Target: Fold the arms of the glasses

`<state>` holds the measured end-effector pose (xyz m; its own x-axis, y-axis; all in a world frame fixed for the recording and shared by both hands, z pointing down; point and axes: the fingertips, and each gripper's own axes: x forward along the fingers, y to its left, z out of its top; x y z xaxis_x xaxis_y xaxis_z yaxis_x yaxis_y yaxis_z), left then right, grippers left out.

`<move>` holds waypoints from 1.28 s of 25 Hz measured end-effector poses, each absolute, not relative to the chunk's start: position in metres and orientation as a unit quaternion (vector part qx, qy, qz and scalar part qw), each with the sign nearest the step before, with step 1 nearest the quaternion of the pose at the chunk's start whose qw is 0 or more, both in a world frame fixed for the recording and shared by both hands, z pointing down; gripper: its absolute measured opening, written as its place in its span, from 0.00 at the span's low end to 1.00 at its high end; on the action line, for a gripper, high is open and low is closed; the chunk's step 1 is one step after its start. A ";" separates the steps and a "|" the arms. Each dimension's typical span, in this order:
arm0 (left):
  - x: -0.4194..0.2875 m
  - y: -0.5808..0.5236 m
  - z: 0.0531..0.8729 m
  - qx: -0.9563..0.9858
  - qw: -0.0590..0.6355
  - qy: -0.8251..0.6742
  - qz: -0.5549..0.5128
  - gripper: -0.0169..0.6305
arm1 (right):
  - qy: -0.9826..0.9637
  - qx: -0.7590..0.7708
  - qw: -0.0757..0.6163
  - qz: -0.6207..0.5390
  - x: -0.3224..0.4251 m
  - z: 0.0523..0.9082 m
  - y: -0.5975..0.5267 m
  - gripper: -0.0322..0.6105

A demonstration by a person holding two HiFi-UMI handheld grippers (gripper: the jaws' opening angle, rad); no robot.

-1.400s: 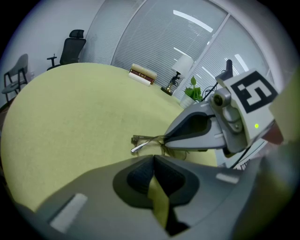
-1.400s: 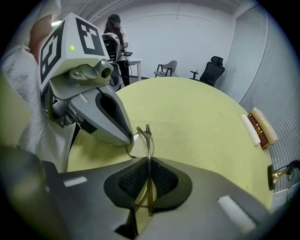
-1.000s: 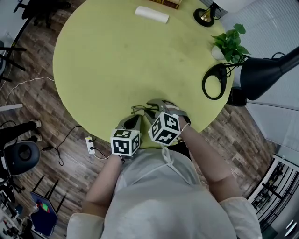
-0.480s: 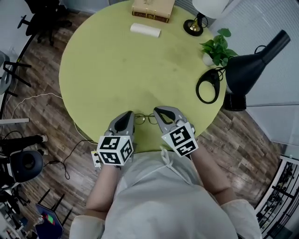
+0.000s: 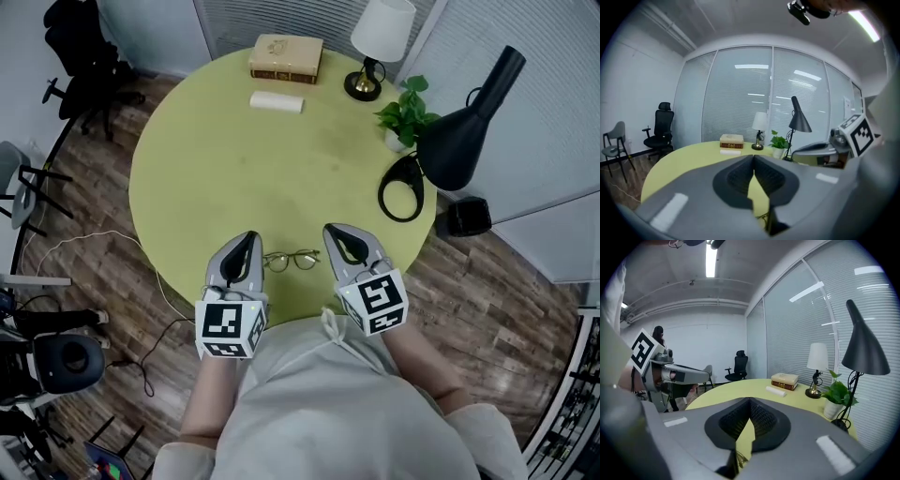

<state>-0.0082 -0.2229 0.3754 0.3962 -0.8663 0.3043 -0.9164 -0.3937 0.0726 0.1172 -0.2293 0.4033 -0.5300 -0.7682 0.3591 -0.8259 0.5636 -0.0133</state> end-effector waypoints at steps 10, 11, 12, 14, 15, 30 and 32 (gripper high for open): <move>-0.008 -0.206 0.367 0.825 0.112 -0.545 0.099 0.04 | -0.872 0.459 0.144 0.088 0.116 0.390 -0.212 0.05; -0.008 -0.205 0.368 0.825 0.112 -0.546 0.099 0.04 | -0.873 0.457 0.146 0.087 0.115 0.391 -0.211 0.05; -0.008 -0.204 0.368 0.824 0.114 -0.546 0.099 0.04 | -0.874 0.456 0.148 0.084 0.115 0.392 -0.211 0.05; -0.007 -0.202 0.370 0.823 0.117 -0.546 0.100 0.04 | -0.874 0.454 0.151 0.082 0.113 0.395 -0.208 0.05; -0.007 -0.200 0.371 0.823 0.118 -0.546 0.101 0.04 | -0.874 0.454 0.152 0.083 0.113 0.396 -0.207 0.05; 0.012 -0.203 0.379 0.831 0.125 -0.530 0.111 0.04 | -0.870 0.455 0.167 0.087 0.122 0.402 -0.202 0.05; 0.014 -0.203 0.379 0.833 0.126 -0.527 0.112 0.04 | -0.870 0.455 0.169 0.090 0.123 0.403 -0.202 0.05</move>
<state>0.0137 -0.2033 0.3792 0.4191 -0.8498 0.3198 -0.9063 -0.4126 0.0912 0.1231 -0.2020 0.4030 -0.5285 -0.7609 0.3764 -0.8220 0.5695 -0.0028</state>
